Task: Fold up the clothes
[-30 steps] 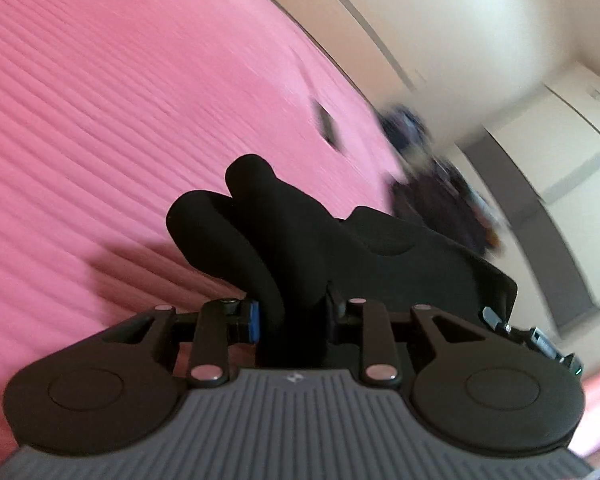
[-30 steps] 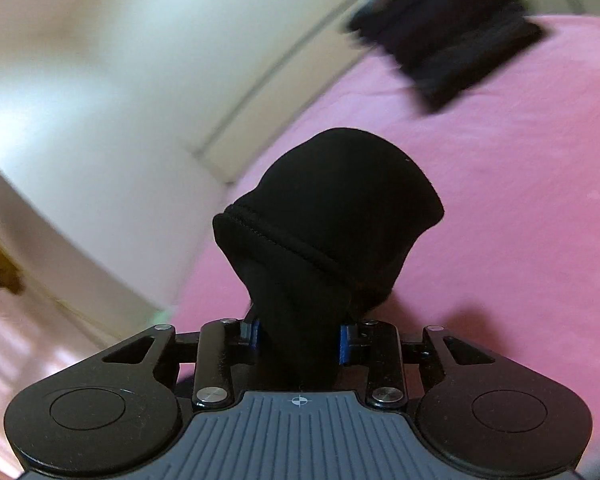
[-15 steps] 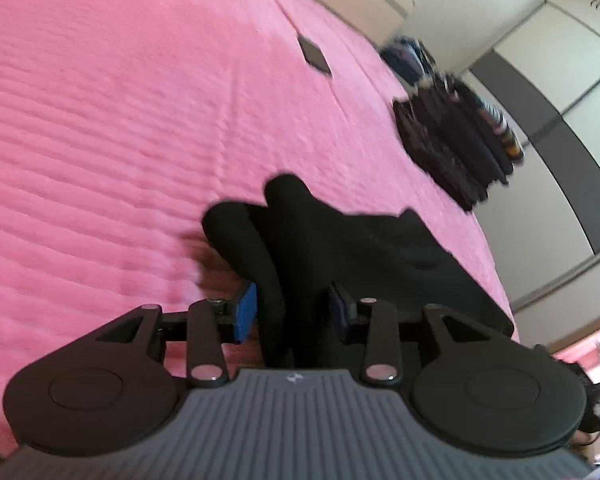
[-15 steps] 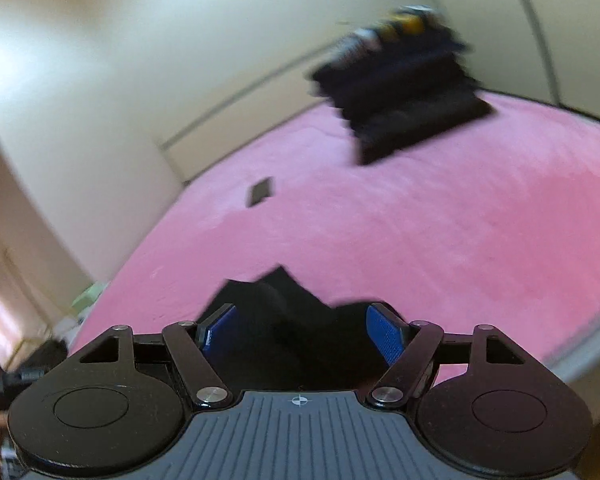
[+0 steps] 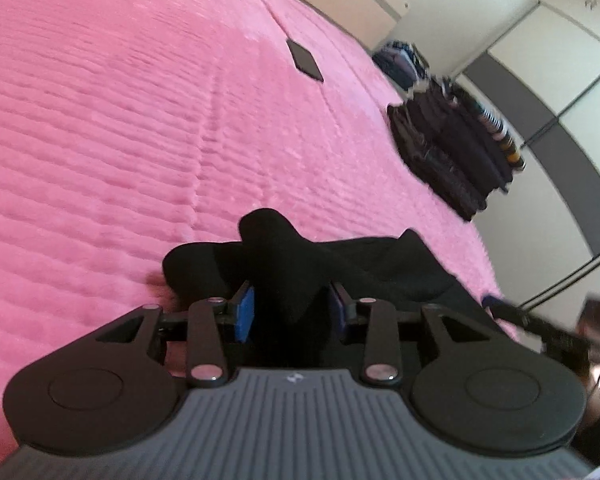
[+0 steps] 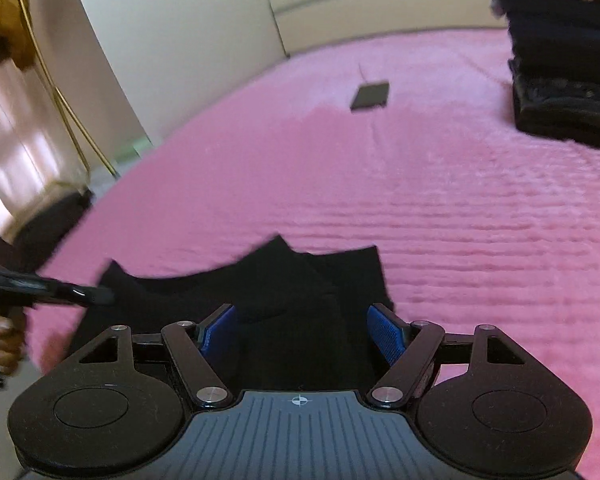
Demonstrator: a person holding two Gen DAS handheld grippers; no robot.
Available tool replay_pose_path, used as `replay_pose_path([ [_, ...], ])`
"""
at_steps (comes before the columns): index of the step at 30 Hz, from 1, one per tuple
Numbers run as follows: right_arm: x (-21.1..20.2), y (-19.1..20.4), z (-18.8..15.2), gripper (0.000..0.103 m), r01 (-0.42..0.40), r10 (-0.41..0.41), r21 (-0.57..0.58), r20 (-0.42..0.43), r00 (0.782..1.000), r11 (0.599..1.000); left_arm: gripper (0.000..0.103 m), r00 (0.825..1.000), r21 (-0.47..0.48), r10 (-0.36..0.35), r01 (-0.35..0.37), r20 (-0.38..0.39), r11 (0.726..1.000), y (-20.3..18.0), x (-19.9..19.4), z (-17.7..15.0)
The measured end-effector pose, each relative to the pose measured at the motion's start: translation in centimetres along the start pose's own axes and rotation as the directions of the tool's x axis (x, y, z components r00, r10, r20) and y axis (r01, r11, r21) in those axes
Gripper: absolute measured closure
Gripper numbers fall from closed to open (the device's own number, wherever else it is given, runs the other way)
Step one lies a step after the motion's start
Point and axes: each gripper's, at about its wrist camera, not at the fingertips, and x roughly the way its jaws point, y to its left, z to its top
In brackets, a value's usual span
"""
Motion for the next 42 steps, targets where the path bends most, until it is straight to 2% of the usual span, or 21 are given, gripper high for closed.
replay_pose_path([
  [2, 1.1, -0.1, 0.0, 0.028, -0.010, 0.009, -0.030, -0.054, 0.998, 0.999, 0.089, 1.000, 0.007, 0.000, 0.000, 0.002, 1.000, 0.0, 0.3, 0.0],
  [5, 0.7, 0.2, 0.3, 0.028, -0.122, 0.119, -0.045, -0.059, 0.991, 0.992, 0.090, 0.997, 0.045, -0.045, 0.043, 0.059, 0.998, -0.1, -1.4, -0.3],
  [7, 1.0, 0.0, 1.2, 0.028, -0.142, 0.141, -0.032, -0.043, 0.989, 0.989, 0.090, 0.996, 0.025, -0.053, 0.051, 0.072, 0.998, 0.9, -2.3, -0.8],
  [9, 2.2, -0.2, 2.0, 0.028, -0.137, 0.135, -0.029, -0.058, 0.989, 0.990, 0.090, 0.998, -0.014, -0.034, 0.034, 0.046, 0.999, 2.4, -1.6, -1.4],
  [11, 3.7, 0.2, 2.5, 0.028, -0.142, 0.136, -0.046, -0.118, 0.984, 0.989, 0.089, 0.998, -0.049, -0.047, 0.049, 0.042, 0.998, 3.4, -0.9, -1.8],
  [12, 4.7, 0.2, 2.8, 0.044, -0.135, 0.126, -0.053, -0.148, 0.981, 0.989, 0.089, 0.998, -0.063, -0.054, 0.056, 0.042, 0.996, 3.8, -0.7, -1.9],
  [14, 5.6, 0.5, 2.7, 0.087, -0.075, 0.060, -0.077, -0.181, 0.982, 0.994, 0.089, 0.997, -0.051, -0.056, 0.058, 0.045, 0.997, 3.8, -0.6, -1.8],
  [15, 5.6, 0.3, 3.0, 0.088, -0.071, 0.058, -0.066, -0.175, 0.983, 0.995, 0.089, 0.997, -0.044, -0.055, 0.057, 0.044, 0.997, 3.7, -0.6, -1.8],
  [17, 4.3, 0.2, 3.3, 0.096, -0.070, 0.063, -0.063, -0.109, 0.992, 0.996, 0.089, 0.997, -0.034, -0.052, 0.054, 0.050, 0.998, 3.5, -0.9, -1.7],
  [20, 3.5, -0.1, 3.5, 0.096, -0.061, 0.059, -0.056, -0.053, 0.997, 0.997, 0.092, 0.993, 0.016, -0.029, 0.027, 0.117, 1.000, 2.2, -2.4, -1.5],
  [21, 4.1, -0.3, 3.3, 0.096, -0.057, 0.052, -0.063, -0.076, 0.996, 0.996, 0.094, 0.990, 0.024, -0.013, 0.010, 0.138, 1.000, 1.9, -2.8, -1.3],
  [23, 5.7, -0.8, 2.4, 0.096, -0.049, 0.041, -0.057, -0.143, 0.989, 0.997, 0.095, 0.992, -0.014, 0.039, -0.037, 0.117, 0.999, 3.1, -2.1, -1.2],
  [26, 5.6, -2.4, 2.3, 0.093, -0.083, 0.089, 0.047, -0.132, 0.987, 0.995, 0.095, 0.995, -0.049, 0.041, -0.037, 0.087, 0.998, 4.3, -1.4, -1.3],
  [27, 5.1, -2.4, 2.4, 0.075, -0.073, 0.080, 0.053, -0.126, 0.989, 0.996, 0.095, 0.995, -0.043, 0.041, -0.038, 0.094, 0.998, 4.1, -1.8, -1.2],
  [28, 4.6, -2.4, 2.5, 0.064, -0.063, 0.070, 0.058, -0.121, 0.990, 0.996, 0.095, 0.994, -0.039, 0.046, -0.043, 0.103, 0.998, 3.9, -2.3, -1.1],
  [29, 4.1, -2.1, 2.6, 0.040, -0.018, 0.022, 0.036, -0.115, 0.993, 0.999, 0.095, 0.993, -0.043, 0.049, -0.045, 0.111, 0.998, 3.9, -2.8, -1.0],
  [30, 3.0, -1.3, 2.4, 0.035, -0.003, 0.003, 0.000, -0.088, 0.996, 1.000, 0.094, 0.992, -0.048, 0.052, -0.046, 0.119, 0.998, 3.8, -3.3, -0.9],
  [34, -1.3, 2.2, 1.7, 0.035, 0.062, -0.059, -0.143, 0.028, 0.998, 0.988, 0.092, 0.987, -0.038, 0.056, -0.051, 0.151, 0.998, 3.0, -5.1, -0.9],
  [36, -3.4, 4.1, 0.7, 0.035, 0.024, -0.011, -0.170, 0.080, 0.997, 0.985, 0.091, 0.986, -0.013, 0.014, -0.012, 0.167, 1.000, 2.0, -5.9, -1.1],
  [39, -4.5, 6.1, -1.6, 0.035, -0.078, 0.088, -0.161, 0.058, 0.994, 0.984, 0.089, 0.990, 0.065, -0.035, 0.026, 0.135, 0.998, 0.1, -5.1, -1.5],
  [42, -4.7, 6.9, -4.3, 0.035, -0.104, 0.109, -0.142, 0.026, 0.994, 0.984, 0.086, 0.998, 0.093, 0.011, -0.018, 0.067, 0.996, -0.7, -2.8, -1.9],
])
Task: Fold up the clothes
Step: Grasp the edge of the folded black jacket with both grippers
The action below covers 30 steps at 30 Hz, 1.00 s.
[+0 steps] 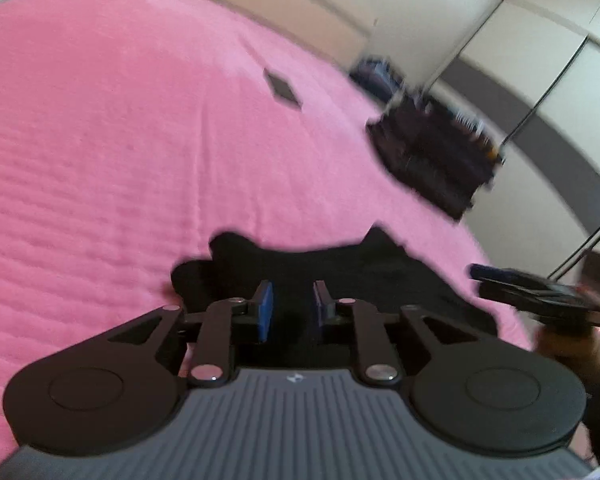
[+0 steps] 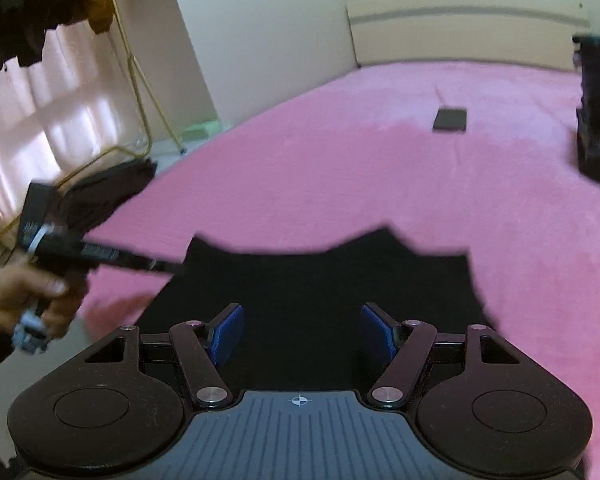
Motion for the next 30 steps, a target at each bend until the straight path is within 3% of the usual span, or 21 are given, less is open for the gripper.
replay_pose_path([
  [3, -0.1, 0.4, -2.2, 0.035, 0.000, 0.001, 0.040, -0.025, 1.000, 0.999, 0.083, 1.000, -0.021, 0.017, -0.018, -0.012, 1.000, 0.3, 0.7, -0.5],
  [7, -0.3, 0.5, -3.6, 0.035, -0.003, 0.005, 0.077, -0.026, 1.000, 0.997, 0.058, 0.999, -0.047, 0.051, -0.050, 0.012, 0.998, 0.8, 0.1, 0.1],
  [9, 0.0, 1.0, -3.5, 0.030, 0.004, -0.003, 0.041, -0.035, 0.999, 0.999, 0.058, 0.998, -0.048, 0.059, -0.058, 0.011, 0.997, 1.2, 0.4, 0.5],
  [13, 1.4, 2.0, -3.8, 0.020, 0.011, -0.011, -0.014, -0.040, 0.999, 1.000, 0.060, 1.000, -0.060, 0.002, -0.003, -0.024, 0.998, 2.1, 2.0, 1.1],
  [15, 1.8, 2.3, -3.6, 0.020, 0.026, -0.028, -0.032, -0.046, 0.999, 0.999, 0.070, 1.000, -0.044, -0.006, 0.005, -0.030, 0.999, 2.0, 2.7, 1.3],
  [16, 1.9, 2.5, -3.5, 0.020, 0.034, -0.036, -0.039, -0.049, 0.998, 0.999, 0.085, 0.999, -0.044, -0.011, 0.009, -0.031, 0.999, 1.8, 2.8, 1.4],
  [17, 1.7, 2.9, -3.3, 0.020, 0.021, -0.023, -0.053, -0.034, 0.999, 0.998, 0.091, 1.000, -0.045, -0.015, 0.013, -0.026, 0.999, 1.7, 2.6, 1.4],
  [19, 1.1, 3.8, -2.9, 0.019, -0.007, 0.007, -0.082, -0.002, 1.000, 0.997, 0.092, 0.999, -0.050, -0.030, 0.031, 0.032, 0.998, 1.6, 0.8, 1.3],
  [22, 2.0, 4.3, -3.2, 0.018, -0.050, 0.048, -0.091, -0.024, 0.999, 0.995, 0.092, 0.995, -0.055, -0.037, 0.042, 0.097, 0.998, 2.0, -1.3, 0.5],
  [25, 3.7, 4.4, -3.9, 0.018, -0.036, 0.029, -0.115, -0.057, 0.998, 0.993, 0.091, 0.999, -0.142, 0.005, 0.000, 0.036, 0.990, 4.6, 0.9, -1.0],
  [27, 3.9, 4.1, -4.4, 0.017, -0.040, 0.034, -0.101, -0.057, 0.998, 0.994, 0.089, 0.999, -0.192, -0.023, 0.031, 0.044, 0.981, 5.5, 1.3, -1.3],
  [30, 3.5, 3.9, -4.7, 0.017, -0.035, 0.029, -0.101, -0.057, 0.998, 0.994, 0.086, 0.999, -0.151, -0.017, 0.022, 0.031, 0.988, 4.9, 1.1, -0.7],
])
